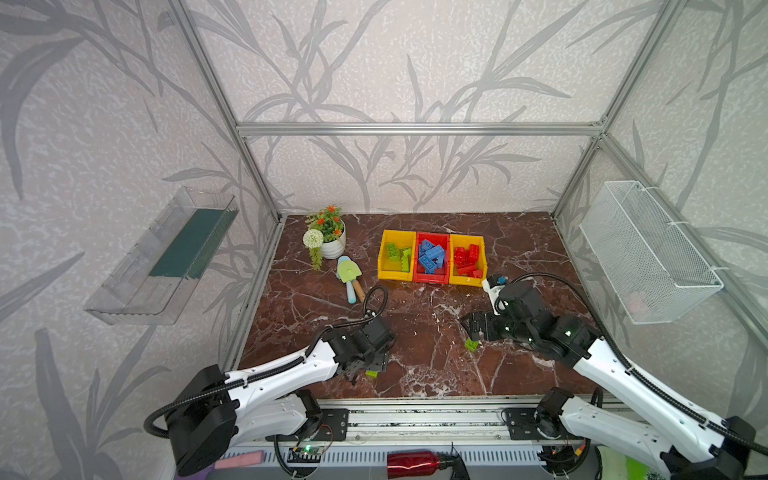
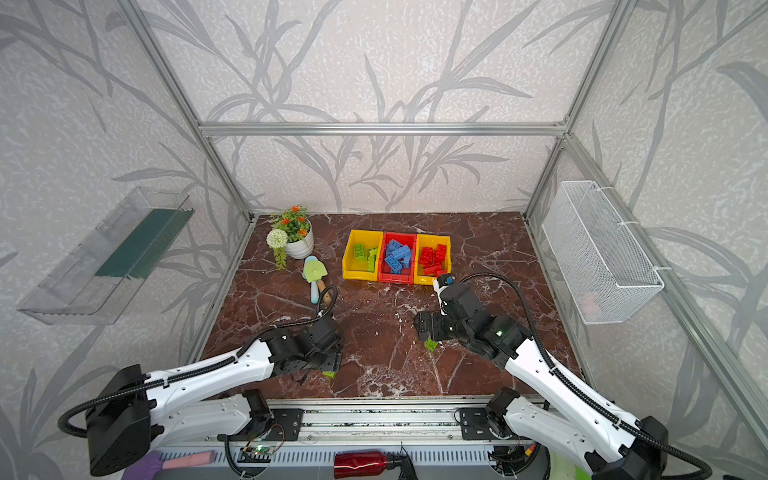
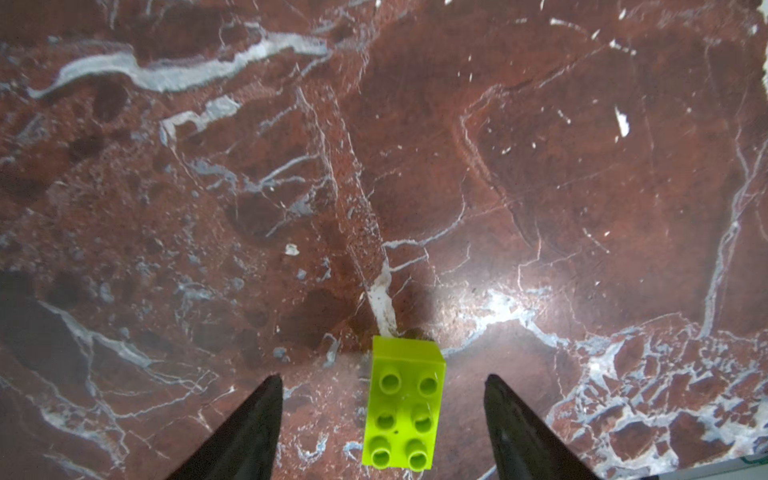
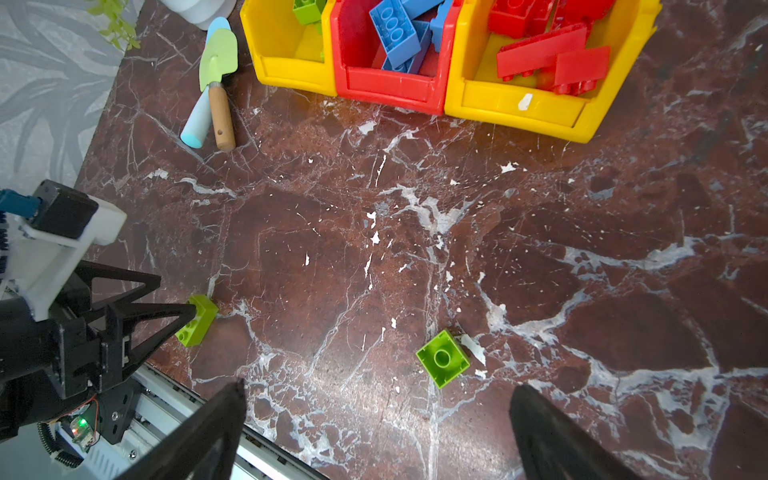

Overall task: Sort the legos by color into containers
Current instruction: 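Move the left gripper down to the last lime-green brick near the robot, then grasp the lime-green brick with the left gripper, then carry the lime-green brick with the left gripper over the yellow bin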

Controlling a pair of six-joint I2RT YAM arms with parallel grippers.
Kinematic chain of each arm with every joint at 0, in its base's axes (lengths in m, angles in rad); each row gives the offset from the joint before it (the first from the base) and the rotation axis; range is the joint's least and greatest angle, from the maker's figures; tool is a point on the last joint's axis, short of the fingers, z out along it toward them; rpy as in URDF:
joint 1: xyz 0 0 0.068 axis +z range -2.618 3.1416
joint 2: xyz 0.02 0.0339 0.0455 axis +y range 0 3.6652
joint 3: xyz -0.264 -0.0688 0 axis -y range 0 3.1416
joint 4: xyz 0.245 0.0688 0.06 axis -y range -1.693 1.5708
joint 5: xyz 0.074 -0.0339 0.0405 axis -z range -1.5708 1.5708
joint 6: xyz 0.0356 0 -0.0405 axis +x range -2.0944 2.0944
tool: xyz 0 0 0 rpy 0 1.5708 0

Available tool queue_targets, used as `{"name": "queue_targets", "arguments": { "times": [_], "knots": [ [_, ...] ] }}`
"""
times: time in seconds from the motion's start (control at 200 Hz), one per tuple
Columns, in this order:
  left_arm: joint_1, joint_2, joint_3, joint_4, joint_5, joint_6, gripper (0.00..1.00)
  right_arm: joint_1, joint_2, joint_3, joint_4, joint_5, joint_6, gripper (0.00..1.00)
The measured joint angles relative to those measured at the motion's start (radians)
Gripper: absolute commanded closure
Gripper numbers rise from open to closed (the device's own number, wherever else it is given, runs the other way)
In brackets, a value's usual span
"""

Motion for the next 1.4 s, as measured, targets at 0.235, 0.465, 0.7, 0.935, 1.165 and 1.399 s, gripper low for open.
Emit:
{"name": "queue_targets", "arguments": {
  "times": [0.235,0.465,0.7,0.935,1.165,1.399],
  "knots": [
    [-0.029,0.002,-0.046,0.035,0.006,-0.045,0.31,0.026,-0.043,-0.016,-0.026,0.035,0.03,0.01],
    [-0.033,0.06,-0.079,0.073,0.03,-0.073,0.52,0.027,-0.058,-0.016,-0.036,0.049,0.037,0.01],
    [-0.034,0.095,-0.055,0.079,0.019,-0.081,0.81,0.027,-0.058,-0.029,-0.04,0.053,0.037,0.01],
    [-0.013,0.178,0.142,-0.021,-0.077,-0.061,0.83,0.027,-0.058,-0.04,-0.029,0.068,0.035,0.01],
    [0.153,0.374,0.462,-0.037,-0.087,0.079,0.83,0.021,-0.05,-0.046,-0.012,0.077,0.016,0.01],
    [0.322,0.66,0.877,-0.087,-0.057,0.227,0.83,-0.041,-0.033,-0.046,0.01,0.069,-0.023,0.01]
  ]
}}
